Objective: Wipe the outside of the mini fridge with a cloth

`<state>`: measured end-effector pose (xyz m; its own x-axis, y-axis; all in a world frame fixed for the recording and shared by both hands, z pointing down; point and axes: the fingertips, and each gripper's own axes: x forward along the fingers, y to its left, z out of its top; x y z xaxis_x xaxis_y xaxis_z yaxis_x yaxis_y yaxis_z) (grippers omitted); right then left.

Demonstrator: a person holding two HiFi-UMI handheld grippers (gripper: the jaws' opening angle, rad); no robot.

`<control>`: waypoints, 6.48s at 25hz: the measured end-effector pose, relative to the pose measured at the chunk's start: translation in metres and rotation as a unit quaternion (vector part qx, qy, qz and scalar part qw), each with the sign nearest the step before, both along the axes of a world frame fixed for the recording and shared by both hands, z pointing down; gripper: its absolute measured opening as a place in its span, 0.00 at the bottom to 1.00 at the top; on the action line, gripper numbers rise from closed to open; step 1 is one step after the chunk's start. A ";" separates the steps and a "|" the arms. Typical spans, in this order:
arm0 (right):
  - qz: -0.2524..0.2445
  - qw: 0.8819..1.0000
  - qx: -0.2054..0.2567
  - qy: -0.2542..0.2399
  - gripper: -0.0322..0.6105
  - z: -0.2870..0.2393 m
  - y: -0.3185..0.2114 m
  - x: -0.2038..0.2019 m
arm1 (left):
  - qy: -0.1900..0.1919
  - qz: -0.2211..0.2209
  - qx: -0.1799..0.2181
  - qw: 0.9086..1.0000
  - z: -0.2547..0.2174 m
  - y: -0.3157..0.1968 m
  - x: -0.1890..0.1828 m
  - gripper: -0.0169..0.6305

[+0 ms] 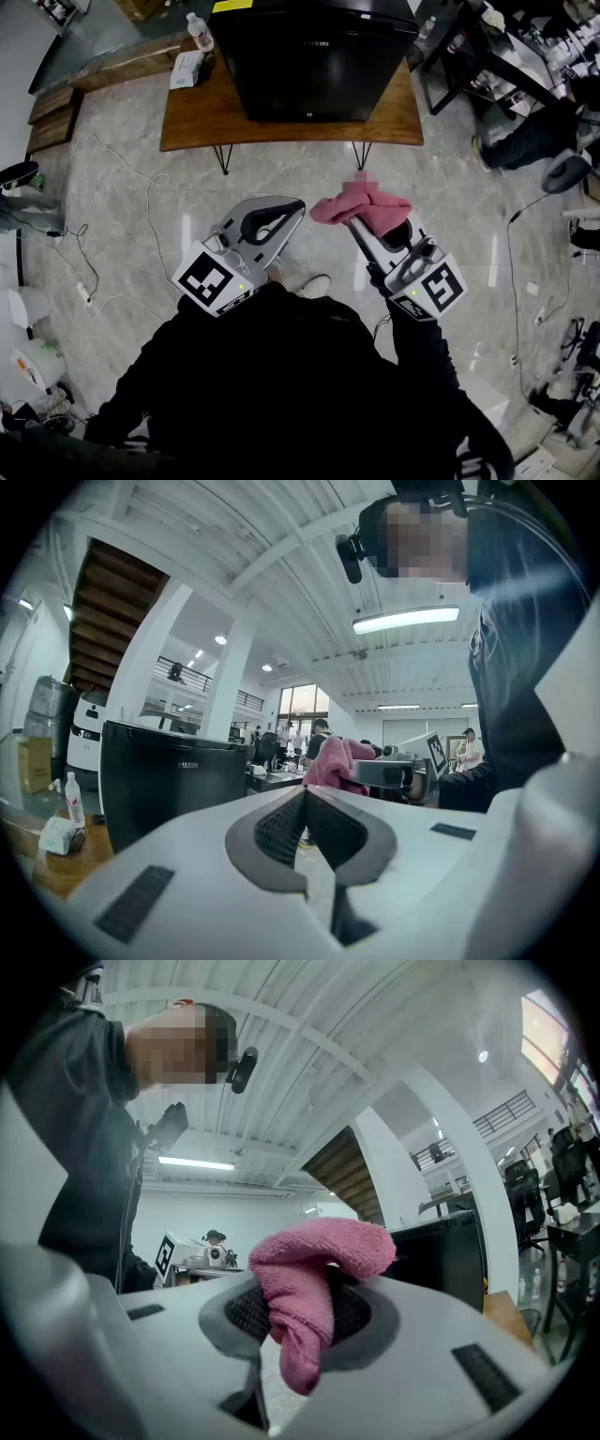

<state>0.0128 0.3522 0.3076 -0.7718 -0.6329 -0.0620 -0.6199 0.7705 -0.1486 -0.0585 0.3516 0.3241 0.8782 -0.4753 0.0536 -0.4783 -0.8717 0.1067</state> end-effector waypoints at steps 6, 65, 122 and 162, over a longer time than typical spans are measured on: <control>0.005 1.000 0.002 0.000 0.22 0.000 0.010 0.003 | 0.002 0.007 0.004 1.000 0.001 0.010 0.004 0.04; 0.240 0.968 -0.047 0.059 0.23 0.063 -0.352 -0.167 | -0.009 -0.160 0.002 0.987 0.031 -0.287 -0.159 0.04; 0.346 0.933 -0.081 0.062 0.23 0.120 -0.309 0.117 | 0.017 -0.039 -0.010 0.999 0.096 -0.302 0.097 0.04; 0.252 0.933 -0.195 0.164 0.24 0.352 -0.371 -0.182 | -0.080 -0.153 -0.082 0.982 0.322 -0.347 -0.160 0.04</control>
<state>-0.1689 -0.0190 0.6594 -0.3059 -0.8460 0.4367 -0.9508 0.2950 -0.0945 -0.2185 0.0043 0.6461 0.6693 -0.6894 0.2771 -0.7374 -0.6619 0.1345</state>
